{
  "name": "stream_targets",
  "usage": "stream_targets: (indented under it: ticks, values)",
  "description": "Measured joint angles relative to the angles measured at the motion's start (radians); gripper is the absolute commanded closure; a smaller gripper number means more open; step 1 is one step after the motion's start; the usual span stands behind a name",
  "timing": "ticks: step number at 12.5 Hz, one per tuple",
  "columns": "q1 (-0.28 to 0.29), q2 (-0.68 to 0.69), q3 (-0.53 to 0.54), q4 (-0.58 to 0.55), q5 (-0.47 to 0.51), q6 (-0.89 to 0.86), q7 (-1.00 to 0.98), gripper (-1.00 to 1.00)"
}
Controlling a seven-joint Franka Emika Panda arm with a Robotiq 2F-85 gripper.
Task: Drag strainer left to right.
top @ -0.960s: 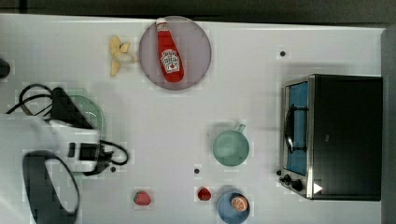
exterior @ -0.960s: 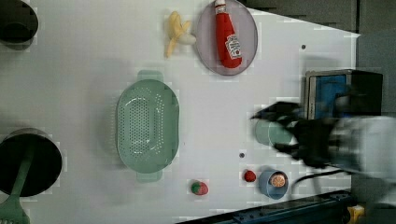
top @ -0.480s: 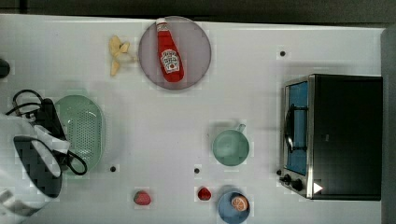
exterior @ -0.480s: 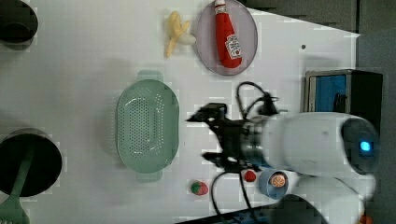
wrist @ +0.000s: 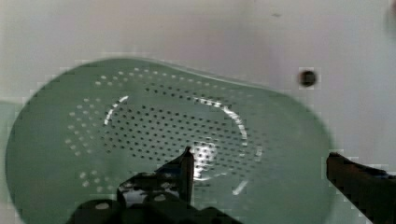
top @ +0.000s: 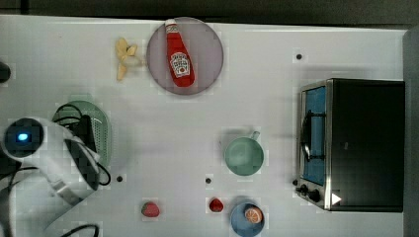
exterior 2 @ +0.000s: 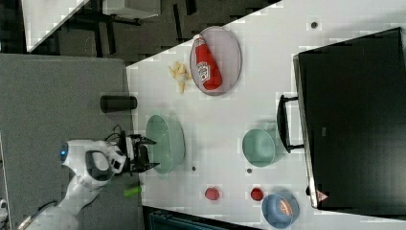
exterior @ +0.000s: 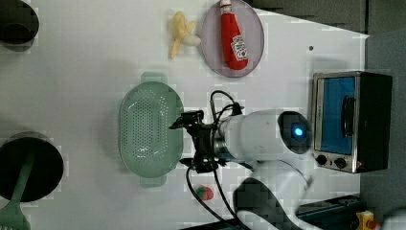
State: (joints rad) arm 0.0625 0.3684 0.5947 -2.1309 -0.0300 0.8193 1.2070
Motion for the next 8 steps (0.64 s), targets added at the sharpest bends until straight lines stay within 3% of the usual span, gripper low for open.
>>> stream_targets:
  ticks: [3,8]
  values:
    - [0.01,0.101,-0.035,-0.012,-0.004,0.141,0.012,-1.0]
    - [0.101,0.194,-0.224,-0.012,0.019,0.234,0.044,-1.0]
